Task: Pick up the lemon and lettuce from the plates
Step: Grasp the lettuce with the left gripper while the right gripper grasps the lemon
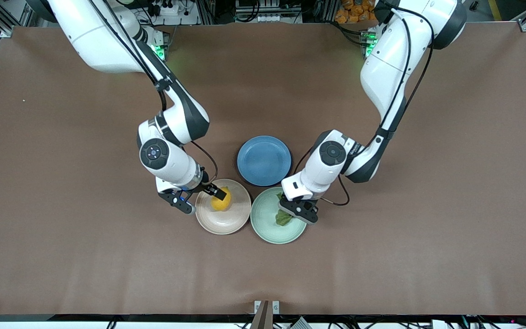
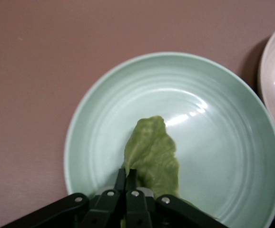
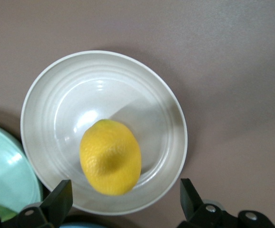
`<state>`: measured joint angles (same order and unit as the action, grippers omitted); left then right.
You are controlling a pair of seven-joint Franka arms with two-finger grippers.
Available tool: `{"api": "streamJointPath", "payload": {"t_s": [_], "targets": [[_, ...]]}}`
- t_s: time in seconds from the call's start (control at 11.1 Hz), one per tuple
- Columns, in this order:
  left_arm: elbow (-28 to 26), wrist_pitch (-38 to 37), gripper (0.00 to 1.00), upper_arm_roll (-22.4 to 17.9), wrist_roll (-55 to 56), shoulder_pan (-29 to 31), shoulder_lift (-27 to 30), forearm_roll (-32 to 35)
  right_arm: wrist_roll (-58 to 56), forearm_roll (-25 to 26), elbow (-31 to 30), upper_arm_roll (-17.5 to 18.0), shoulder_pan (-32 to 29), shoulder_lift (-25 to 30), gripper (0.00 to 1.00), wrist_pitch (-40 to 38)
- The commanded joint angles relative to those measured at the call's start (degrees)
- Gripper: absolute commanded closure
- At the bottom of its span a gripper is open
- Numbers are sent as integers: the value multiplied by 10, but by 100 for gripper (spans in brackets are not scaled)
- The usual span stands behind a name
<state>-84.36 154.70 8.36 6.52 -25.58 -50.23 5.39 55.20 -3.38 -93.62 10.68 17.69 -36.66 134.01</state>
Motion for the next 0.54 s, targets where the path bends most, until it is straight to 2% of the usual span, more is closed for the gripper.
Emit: {"api": "streamJointPath", "payload": {"t_s": [0.0, 0.18, 0.45], "targets": [[-4, -84, 100, 0, -5, 16, 58, 4, 15, 14, 13, -4, 13, -27, 0, 28], [-6, -143, 100, 2, -12, 44, 101, 4, 15, 14, 14, -13, 27, -34, 0, 38], [-8, -247, 100, 10, -80, 123, 139, 4, 15, 15, 15, -23, 40, -47, 0, 53]]}}
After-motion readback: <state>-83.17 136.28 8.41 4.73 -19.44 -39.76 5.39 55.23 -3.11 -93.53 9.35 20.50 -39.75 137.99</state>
